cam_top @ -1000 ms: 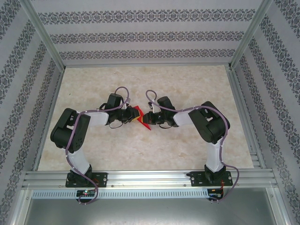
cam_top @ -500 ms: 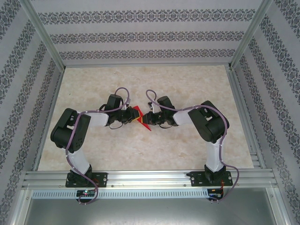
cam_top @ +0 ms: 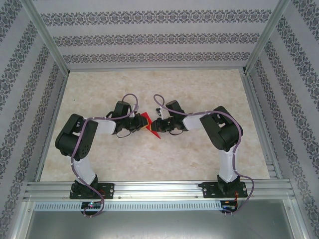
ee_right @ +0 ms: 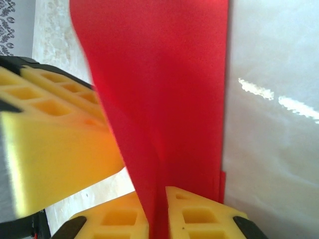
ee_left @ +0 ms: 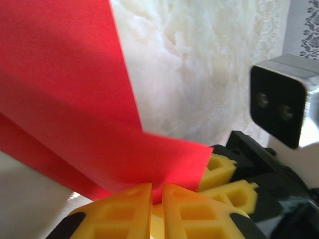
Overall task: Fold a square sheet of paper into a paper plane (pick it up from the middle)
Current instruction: Fold the wing for the fifth time at the center of the table.
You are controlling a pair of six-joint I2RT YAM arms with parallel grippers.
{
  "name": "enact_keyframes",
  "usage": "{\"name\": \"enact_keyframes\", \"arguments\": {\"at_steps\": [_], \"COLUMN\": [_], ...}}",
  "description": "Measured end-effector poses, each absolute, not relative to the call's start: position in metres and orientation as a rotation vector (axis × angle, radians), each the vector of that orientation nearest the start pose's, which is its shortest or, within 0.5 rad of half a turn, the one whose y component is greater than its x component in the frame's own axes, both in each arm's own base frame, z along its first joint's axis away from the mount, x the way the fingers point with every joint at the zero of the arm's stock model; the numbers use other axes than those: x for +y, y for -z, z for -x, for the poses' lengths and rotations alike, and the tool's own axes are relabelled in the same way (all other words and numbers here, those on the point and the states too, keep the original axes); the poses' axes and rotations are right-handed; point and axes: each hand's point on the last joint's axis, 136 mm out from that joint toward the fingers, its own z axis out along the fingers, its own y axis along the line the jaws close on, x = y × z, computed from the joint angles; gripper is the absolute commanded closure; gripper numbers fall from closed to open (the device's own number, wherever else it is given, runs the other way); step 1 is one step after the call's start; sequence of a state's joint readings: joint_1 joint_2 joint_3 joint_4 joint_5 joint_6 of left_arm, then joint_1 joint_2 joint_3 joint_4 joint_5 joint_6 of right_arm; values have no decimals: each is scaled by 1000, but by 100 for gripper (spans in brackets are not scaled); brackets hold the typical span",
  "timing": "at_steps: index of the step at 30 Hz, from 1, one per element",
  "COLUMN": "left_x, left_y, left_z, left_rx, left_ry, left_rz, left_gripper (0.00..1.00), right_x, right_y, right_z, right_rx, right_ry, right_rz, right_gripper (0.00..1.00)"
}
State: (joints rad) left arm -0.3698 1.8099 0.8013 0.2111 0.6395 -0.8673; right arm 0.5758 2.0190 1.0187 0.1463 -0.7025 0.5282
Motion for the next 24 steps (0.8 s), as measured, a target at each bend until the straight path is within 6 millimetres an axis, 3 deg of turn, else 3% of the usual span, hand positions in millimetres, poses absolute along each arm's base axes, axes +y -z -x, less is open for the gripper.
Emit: {"name": "enact_keyframes", "arguments": {"at_steps": [5,24], "left_x": [-241,-238], "left_y": [-34,-27], "left_z": [-346,-344], "left_rx": [2597,2620], "left_ry": [1256,1217], "left_rz": [327,321], "left_gripper": [87,87], "right_x": [340,334], "right_y": [-24,-35], "right_z": [-318,-314], "right_rx": [2582,2603], "right_ry": [-1311,-1285], "right_rz": [422,424], "right_gripper": [83,77]}}
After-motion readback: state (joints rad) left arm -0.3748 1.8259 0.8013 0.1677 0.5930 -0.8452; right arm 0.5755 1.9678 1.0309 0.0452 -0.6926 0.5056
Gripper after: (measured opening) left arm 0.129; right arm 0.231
